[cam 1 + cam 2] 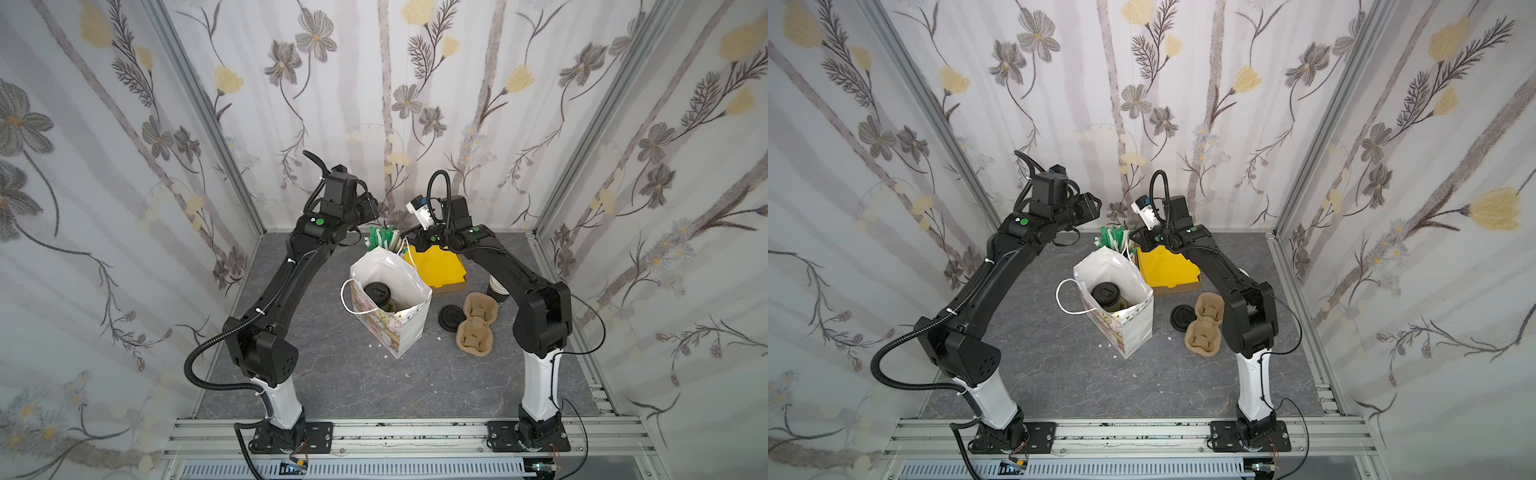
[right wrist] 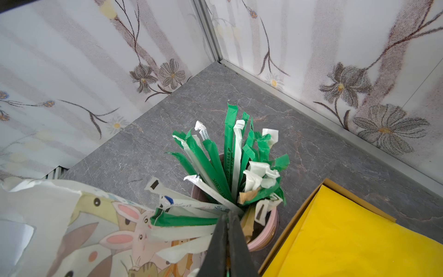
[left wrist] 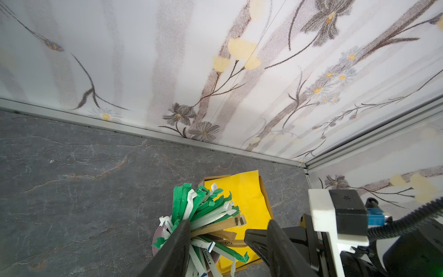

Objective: Pack a coffee takeout order
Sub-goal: Pick up the straw from the storage cup.

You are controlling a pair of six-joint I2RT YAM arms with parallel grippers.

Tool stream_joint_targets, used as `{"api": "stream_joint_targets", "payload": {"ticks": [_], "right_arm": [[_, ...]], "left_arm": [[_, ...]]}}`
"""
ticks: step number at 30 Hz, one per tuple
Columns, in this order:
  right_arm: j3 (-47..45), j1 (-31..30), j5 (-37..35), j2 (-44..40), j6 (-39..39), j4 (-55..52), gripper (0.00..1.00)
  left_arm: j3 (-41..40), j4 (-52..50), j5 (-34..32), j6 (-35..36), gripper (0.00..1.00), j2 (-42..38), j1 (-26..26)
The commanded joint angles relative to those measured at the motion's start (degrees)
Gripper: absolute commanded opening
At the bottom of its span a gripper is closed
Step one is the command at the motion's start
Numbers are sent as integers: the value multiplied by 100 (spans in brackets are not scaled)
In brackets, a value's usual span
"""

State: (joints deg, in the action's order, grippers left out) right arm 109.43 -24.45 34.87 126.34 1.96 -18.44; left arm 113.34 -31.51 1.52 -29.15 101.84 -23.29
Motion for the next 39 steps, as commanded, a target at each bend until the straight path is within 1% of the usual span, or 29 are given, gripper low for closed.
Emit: {"api": "stream_joint_targets", "payload": {"ticks": [1,4,15,22,26,39], "right_arm": [[79,16,-25,-91,94,-42,5],[94,27,-7,-193,94,-93,3],[141,56,64,-653,-35,-398,2],[286,95,-294,-888,-258,-406,0],[308,122,-323,-1053,-411,-401,0],[285,119,-430,-1322,-503,-468,0]], "left_arm": [[-22,215,-77,-48,54,-41,-9],[-64,224,-90,-67,54,-73,-8],[-163,293,-177,-93,54,-138,-38],[-163,360,-266,-105,54,-182,-44],[-189,399,-297,-97,54,-237,-71],[-377,495,-231,-49,54,-391,-114]]}}
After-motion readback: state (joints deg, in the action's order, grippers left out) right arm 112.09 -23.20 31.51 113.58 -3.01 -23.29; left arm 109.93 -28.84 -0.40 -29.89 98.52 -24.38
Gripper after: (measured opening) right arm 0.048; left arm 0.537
